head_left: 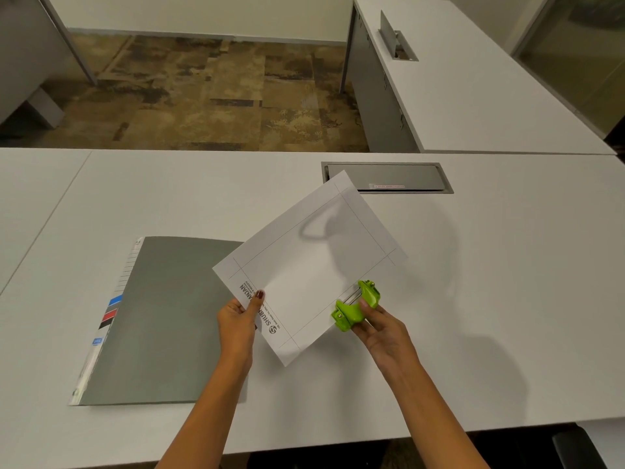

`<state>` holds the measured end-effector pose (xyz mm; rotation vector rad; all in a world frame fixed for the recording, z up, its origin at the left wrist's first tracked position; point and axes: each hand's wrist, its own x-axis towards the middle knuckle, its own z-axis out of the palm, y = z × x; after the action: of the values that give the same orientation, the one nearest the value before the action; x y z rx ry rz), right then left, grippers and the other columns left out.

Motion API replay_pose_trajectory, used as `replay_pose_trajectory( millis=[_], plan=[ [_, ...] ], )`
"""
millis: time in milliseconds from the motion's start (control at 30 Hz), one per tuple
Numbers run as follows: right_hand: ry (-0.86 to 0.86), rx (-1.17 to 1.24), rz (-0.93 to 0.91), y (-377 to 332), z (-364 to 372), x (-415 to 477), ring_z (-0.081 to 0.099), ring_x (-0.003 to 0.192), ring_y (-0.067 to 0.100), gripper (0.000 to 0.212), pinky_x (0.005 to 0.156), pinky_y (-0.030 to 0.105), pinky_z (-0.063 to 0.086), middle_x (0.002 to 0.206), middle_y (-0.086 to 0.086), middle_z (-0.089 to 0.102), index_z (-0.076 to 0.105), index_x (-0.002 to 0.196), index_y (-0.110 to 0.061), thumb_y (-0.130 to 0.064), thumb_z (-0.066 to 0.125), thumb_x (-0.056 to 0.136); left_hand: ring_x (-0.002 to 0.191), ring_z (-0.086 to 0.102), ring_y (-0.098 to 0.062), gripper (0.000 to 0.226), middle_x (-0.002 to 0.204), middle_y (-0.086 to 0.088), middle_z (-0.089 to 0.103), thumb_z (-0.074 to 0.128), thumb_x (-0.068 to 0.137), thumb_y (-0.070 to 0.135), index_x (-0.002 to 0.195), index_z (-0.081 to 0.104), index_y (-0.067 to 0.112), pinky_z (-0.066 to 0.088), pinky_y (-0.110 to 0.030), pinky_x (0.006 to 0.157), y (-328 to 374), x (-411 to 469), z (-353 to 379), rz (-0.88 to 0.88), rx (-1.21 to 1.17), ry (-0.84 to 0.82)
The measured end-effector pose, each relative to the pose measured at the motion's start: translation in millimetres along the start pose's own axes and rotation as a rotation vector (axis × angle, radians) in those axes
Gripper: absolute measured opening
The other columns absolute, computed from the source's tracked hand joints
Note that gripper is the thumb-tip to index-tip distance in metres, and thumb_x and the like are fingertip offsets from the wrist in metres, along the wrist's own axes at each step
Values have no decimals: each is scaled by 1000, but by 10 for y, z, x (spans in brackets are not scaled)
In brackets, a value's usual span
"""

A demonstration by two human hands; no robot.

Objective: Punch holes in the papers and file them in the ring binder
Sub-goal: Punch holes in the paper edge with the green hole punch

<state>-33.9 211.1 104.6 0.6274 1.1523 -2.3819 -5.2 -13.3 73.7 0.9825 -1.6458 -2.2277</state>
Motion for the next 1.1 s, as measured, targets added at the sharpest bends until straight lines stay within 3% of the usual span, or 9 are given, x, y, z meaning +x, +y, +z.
replay_pose_trajectory(
  millis=[267,467,767,1000,1100],
  plan=[
    [40,-8,-7,-24,22,23,68,97,37,47,76,42,59,116,22,64,59,120,1,-6,65,74,80,67,-20,4,79,7,75,64,87,12,86,68,12,51,-38,79,8,15,9,7,4,0],
    [42,-1,-17,-24,-4,47,65,100,41,46,81,47,57,116,23,64,60,118,1,-5,66,73,85,65,-28,5,80,4,75,67,85,14,84,67,10,49,-50,88,-16,43,-6,-15,2,7],
    [91,-12,5,-51,7,79,66,97,42,42,80,50,56,113,24,65,61,111,4,-3,66,70,86,63,-31,4,82,3,75,68,84,17,85,69,12,47,-55,89,-6,54,3,-18,7,13],
    [138,-10,16,-84,51,59,69,87,39,36,68,46,60,106,22,68,63,102,5,0,66,66,87,67,-27,7,90,-2,74,65,86,14,90,69,10,50,-47,85,-3,32,16,-9,8,10],
    [190,-9,25,-70,46,71,66,96,41,25,73,49,58,106,19,67,64,99,6,7,62,74,83,69,-22,5,90,-1,74,65,86,13,88,69,11,54,-38,78,2,31,23,7,9,12]
  ],
)
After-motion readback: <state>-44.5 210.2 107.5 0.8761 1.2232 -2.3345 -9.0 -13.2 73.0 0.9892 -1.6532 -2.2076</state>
